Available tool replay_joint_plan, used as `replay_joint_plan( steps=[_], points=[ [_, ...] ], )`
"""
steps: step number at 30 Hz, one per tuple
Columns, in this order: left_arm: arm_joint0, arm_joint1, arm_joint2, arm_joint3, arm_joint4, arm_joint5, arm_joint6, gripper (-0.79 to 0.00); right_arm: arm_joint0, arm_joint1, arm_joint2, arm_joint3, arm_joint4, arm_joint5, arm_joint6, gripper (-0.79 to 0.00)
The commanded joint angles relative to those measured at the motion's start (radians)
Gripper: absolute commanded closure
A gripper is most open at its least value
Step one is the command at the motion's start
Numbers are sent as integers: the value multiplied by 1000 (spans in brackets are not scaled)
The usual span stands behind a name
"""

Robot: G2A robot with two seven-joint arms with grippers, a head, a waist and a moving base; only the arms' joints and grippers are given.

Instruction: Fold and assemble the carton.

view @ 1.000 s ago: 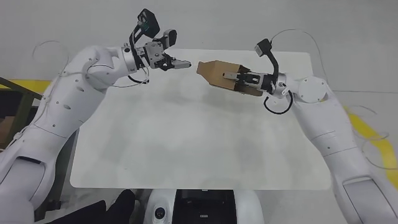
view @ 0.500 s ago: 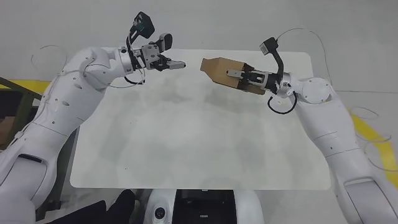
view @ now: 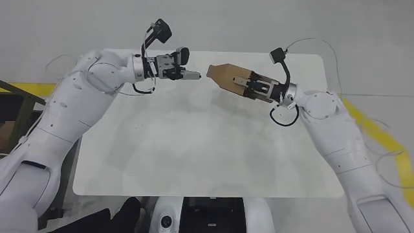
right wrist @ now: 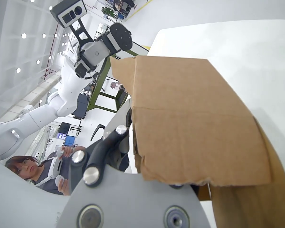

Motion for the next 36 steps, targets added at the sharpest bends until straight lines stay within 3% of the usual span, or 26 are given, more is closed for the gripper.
replay_joint_plan(
  steps=[1,14,36],
  points=[
    [0,-6,9,-13,23,28,-1,-785,-3,-1,-4,-11,-4,5,3,0],
    [-14,-44,34,24,69,114,18,-785,-37,1,-2,-74,36,-12,24,0],
    [-12,-65,8,94,-132,-54,-127,-785,-34,-1,2,-87,308,-89,210,0]
  ],
)
